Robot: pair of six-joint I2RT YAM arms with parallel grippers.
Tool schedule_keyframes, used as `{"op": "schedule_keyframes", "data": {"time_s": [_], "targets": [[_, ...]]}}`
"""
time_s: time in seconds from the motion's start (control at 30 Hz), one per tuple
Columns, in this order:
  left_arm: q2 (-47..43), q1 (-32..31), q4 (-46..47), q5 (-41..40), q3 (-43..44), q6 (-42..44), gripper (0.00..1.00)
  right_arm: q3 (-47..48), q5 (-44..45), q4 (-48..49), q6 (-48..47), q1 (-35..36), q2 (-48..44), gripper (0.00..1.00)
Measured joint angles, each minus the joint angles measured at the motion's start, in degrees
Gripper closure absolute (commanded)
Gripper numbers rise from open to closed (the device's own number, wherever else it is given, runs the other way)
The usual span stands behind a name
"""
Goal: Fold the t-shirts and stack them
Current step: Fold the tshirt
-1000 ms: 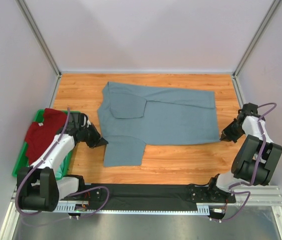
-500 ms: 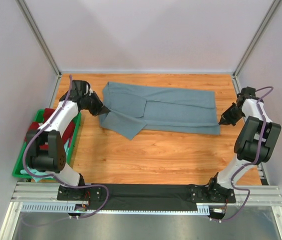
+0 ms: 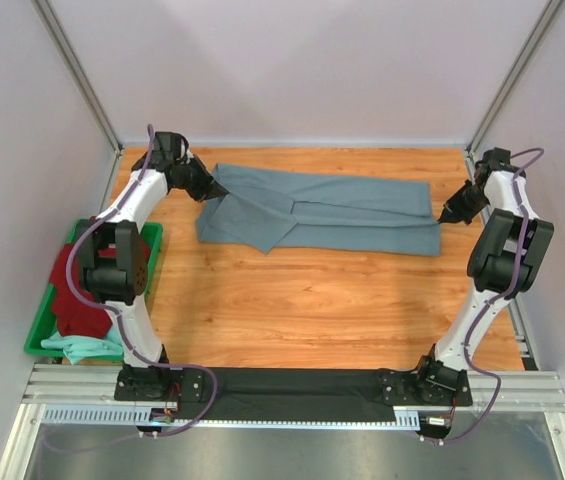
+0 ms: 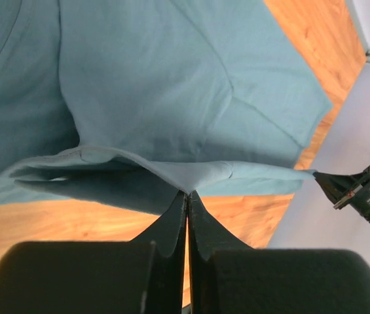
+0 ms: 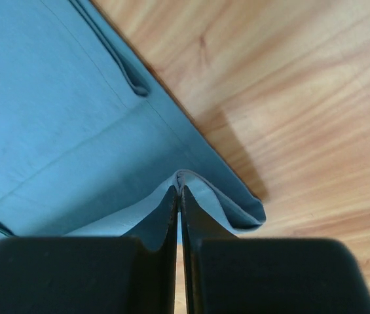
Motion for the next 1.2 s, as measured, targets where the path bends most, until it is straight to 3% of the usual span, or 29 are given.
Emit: {"op": "schedule_keyframes", "data": {"time_s": [0.33,1.2], "targets": [[7.69,0.0,-0.09,0.31,7.37,-2.69,1.0,11.96,-0.7,-3.69,0.0,0.35,9.22,1.0],[16.5,0.0,0.57,0.7,16.81,-7.28,1.0,20.48,-1.16,-6.25,0.57,0.35,17.75,1.0]]}}
